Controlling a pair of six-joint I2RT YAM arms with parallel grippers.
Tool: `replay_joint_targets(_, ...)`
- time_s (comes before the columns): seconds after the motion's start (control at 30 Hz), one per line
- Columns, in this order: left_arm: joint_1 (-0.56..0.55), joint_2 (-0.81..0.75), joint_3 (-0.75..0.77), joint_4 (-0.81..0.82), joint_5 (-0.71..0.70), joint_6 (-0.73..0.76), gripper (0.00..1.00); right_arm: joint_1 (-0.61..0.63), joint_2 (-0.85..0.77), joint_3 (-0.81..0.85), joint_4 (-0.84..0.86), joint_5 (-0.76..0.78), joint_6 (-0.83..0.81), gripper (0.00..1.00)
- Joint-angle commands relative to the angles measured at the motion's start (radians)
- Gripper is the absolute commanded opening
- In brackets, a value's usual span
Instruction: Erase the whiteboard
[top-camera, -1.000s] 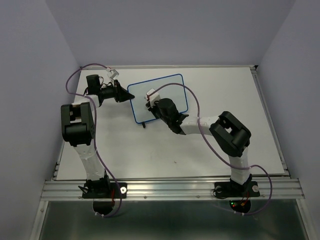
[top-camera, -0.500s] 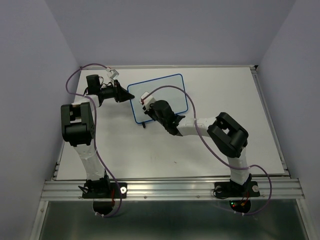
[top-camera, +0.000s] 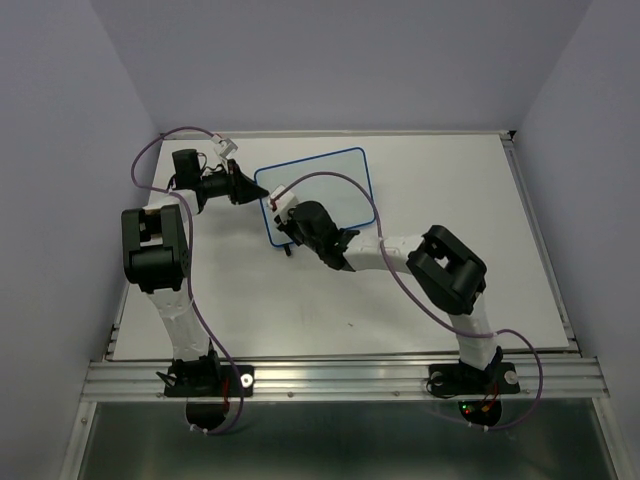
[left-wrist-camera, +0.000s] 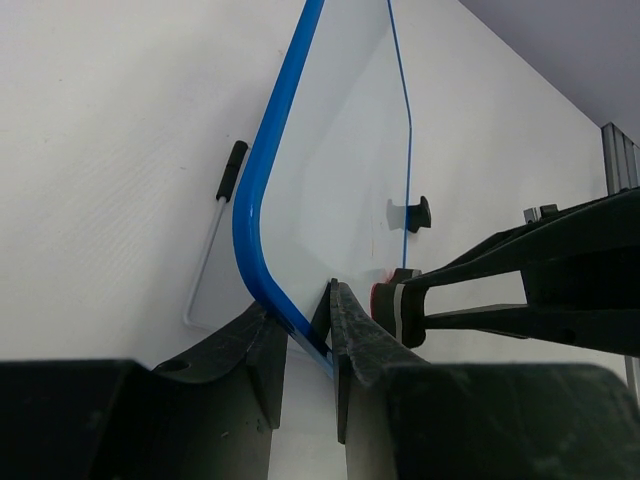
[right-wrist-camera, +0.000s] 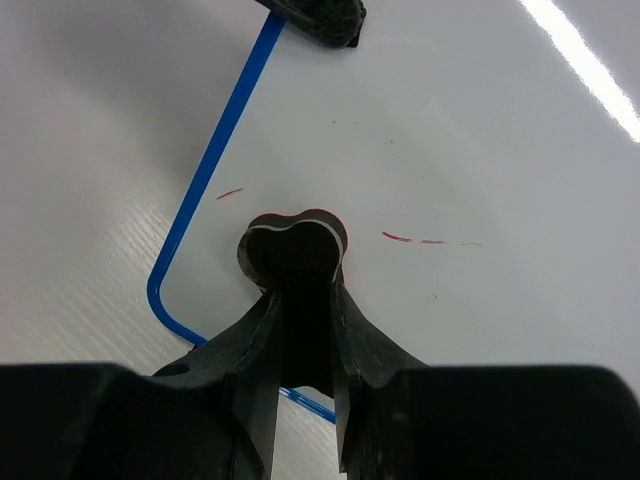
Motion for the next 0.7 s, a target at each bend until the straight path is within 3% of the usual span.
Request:
replay_joint_targets(0.0, -0.013, -0.034, 0.005, 0.015, -0.056, 0.119, 0.0, -0.07, 0.005, 0.052, 0.046, 0.161, 0.084, 0.01)
replay_joint_targets(0.4, -0.018, -0.038, 0.005, 0.006, -0.062, 0.131, 0.0, -0.196, -0.055, 0.045, 0.024, 0.269, 0.169, 0.01)
replay_joint_targets(0.67, -0.02, -0.032, 0.011, -0.001, -0.065, 0.131, 0.0, -0.15, -0.025, 0.075, -0.028, 0.117, 0.17, 0.01)
